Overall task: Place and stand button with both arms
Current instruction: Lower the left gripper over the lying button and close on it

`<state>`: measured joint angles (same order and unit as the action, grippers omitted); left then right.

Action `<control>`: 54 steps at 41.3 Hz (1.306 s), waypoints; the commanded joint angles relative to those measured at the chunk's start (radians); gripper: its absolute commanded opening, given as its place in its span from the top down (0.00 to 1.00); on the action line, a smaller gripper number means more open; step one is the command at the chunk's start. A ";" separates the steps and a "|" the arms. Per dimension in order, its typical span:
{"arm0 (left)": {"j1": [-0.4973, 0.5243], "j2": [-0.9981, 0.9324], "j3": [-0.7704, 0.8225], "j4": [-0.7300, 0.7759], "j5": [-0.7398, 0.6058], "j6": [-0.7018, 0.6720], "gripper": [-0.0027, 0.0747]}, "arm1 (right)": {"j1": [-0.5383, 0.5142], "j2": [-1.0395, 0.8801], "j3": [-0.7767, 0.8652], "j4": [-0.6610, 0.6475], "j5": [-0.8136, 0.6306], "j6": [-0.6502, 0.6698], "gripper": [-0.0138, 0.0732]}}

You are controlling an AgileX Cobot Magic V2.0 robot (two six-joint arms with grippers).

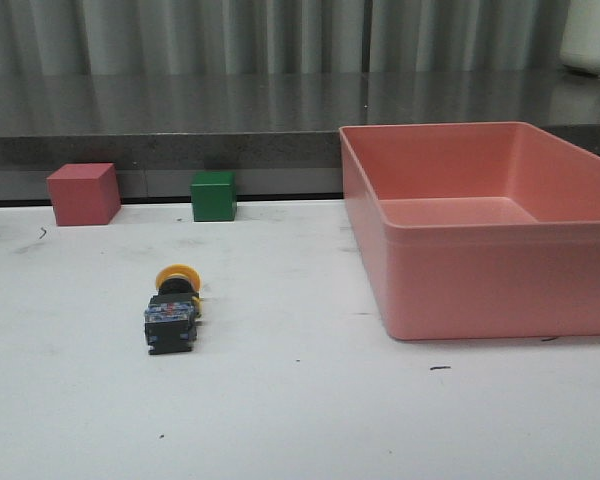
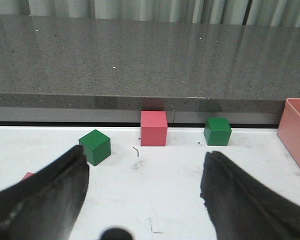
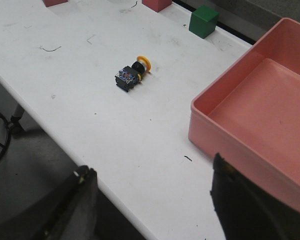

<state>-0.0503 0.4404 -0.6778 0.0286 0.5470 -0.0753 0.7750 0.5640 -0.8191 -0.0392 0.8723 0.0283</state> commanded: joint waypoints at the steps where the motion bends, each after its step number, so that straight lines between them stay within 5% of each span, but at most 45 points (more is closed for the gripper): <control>1: -0.032 0.024 -0.062 -0.020 -0.031 0.012 0.35 | -0.005 0.001 -0.023 -0.001 -0.061 -0.006 0.26; 8: -0.122 0.109 -0.150 -0.020 0.093 0.054 0.34 | -0.005 0.001 -0.023 -0.001 -0.061 -0.006 0.26; 16: -0.226 0.262 -0.219 -0.029 0.143 0.066 0.19 | -0.005 0.001 -0.023 -0.001 -0.061 -0.006 0.26; 29: -0.398 0.610 -0.287 -0.039 0.165 0.056 0.18 | -0.005 0.001 -0.023 -0.001 -0.061 -0.006 0.26; 54: -0.479 1.258 -0.632 0.026 0.324 -0.337 0.19 | -0.005 0.001 -0.023 -0.001 -0.061 -0.006 0.26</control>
<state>-0.5244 1.6923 -1.2482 0.0504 0.8886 -0.3593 0.7750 0.5640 -0.8191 -0.0392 0.8723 0.0283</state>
